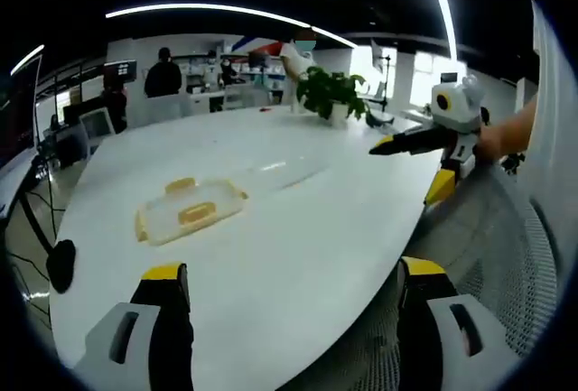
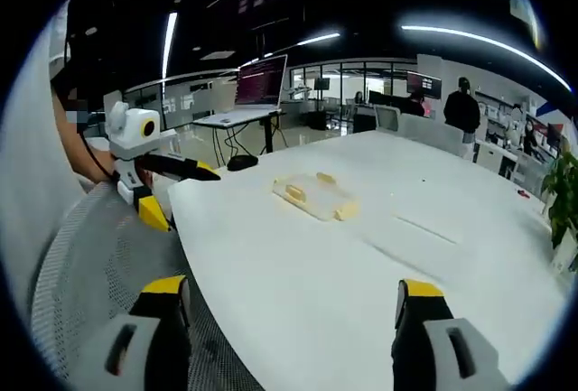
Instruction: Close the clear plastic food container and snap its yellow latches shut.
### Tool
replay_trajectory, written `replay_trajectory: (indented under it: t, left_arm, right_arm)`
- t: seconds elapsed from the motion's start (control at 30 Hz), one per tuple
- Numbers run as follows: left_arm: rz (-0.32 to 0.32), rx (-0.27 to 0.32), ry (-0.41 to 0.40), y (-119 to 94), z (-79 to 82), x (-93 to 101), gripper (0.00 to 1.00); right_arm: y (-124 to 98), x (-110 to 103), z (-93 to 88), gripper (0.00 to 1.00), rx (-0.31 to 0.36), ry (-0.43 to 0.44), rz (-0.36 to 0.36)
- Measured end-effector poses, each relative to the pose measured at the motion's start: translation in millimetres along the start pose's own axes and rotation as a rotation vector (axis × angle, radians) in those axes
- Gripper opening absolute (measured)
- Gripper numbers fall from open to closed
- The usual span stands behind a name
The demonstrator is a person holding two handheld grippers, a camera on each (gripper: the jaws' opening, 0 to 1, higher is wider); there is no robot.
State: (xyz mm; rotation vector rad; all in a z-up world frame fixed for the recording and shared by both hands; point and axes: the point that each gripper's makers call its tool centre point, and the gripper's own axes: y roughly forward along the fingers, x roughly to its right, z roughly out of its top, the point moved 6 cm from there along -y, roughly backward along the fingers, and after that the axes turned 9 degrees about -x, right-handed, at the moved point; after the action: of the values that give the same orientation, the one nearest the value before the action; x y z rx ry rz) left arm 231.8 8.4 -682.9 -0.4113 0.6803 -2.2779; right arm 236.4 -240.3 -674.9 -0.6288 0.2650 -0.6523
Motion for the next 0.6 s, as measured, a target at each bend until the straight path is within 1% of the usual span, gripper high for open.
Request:
replay_trajectory:
  t: [0.6]
  left_arm:
    - [-0.001,-0.004,-0.003,-0.4,-0.6,0.7,0.94]
  right_arm:
    - [-1.8,0.6,-0.5,0.94,0.003,0.003,-0.005]
